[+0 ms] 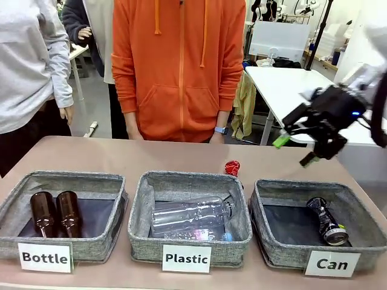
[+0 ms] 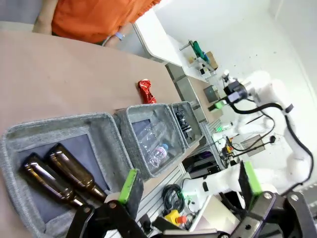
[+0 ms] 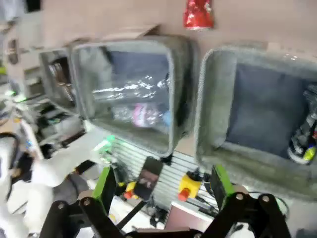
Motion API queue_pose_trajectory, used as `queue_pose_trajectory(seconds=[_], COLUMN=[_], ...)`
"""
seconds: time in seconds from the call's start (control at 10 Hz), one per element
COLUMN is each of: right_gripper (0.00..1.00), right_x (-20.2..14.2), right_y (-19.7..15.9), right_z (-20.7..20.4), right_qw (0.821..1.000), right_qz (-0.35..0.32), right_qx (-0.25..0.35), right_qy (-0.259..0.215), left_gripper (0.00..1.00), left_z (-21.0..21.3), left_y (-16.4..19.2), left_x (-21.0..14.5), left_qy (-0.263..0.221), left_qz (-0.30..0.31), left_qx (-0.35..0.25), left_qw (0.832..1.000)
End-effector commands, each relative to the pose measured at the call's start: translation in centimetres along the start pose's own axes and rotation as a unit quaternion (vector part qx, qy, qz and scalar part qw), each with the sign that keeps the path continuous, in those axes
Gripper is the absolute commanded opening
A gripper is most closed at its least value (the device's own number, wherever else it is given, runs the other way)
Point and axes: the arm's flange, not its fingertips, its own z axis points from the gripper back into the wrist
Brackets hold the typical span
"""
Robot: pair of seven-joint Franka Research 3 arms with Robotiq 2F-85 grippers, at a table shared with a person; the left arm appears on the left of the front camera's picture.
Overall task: Sort the can waste into the basket.
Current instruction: Pick up the can waste from the table and place it in the right Fabric basket.
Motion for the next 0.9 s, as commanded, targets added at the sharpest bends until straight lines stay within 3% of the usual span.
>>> queue_pose_trajectory(seconds=[0.0, 0.2, 0.3, 0.6, 0.7, 0.8], right_gripper=[1.00, 1.00, 1.00, 1.00, 1.00, 1.00], right_x=[4.1, 5.0, 4.4, 5.3, 5.5, 6.3], right_y=[0.4, 0.5, 0.6, 0.3, 1.2, 3.0], right_z=[-0.8, -1.5, -2.9, -3.0, -3.5, -4.0], right_qw=[0.999, 0.998, 0.999, 0.999, 0.998, 0.996], right_qz=[0.004, 0.039, 0.014, 0.020, -0.046, -0.068], right_qx=[-0.037, -0.056, -0.041, -0.045, -0.047, -0.056], right_qy=[0.037, -0.015, 0.030, 0.023, -0.003, -0.010], left_gripper=[1.00, 1.00, 1.00, 1.00, 1.00, 1.00], left_z=[0.1, 0.1, 0.1, 0.1, 0.1, 0.1], left_y=[-0.4, -0.4, -0.4, -0.4, -0.4, -0.4], left_x=[0.1, 0.1, 0.1, 0.1, 0.1, 0.1], left_qy=[-0.005, -0.005, -0.005, -0.005, -0.005, -0.005], left_qz=[0.004, 0.004, 0.004, 0.004, 0.004, 0.004], left_qx=[-0.007, -0.007, -0.007, -0.007, -0.007, -0.007], left_qw=[1.000, 1.000, 1.000, 1.000, 1.000, 1.000])
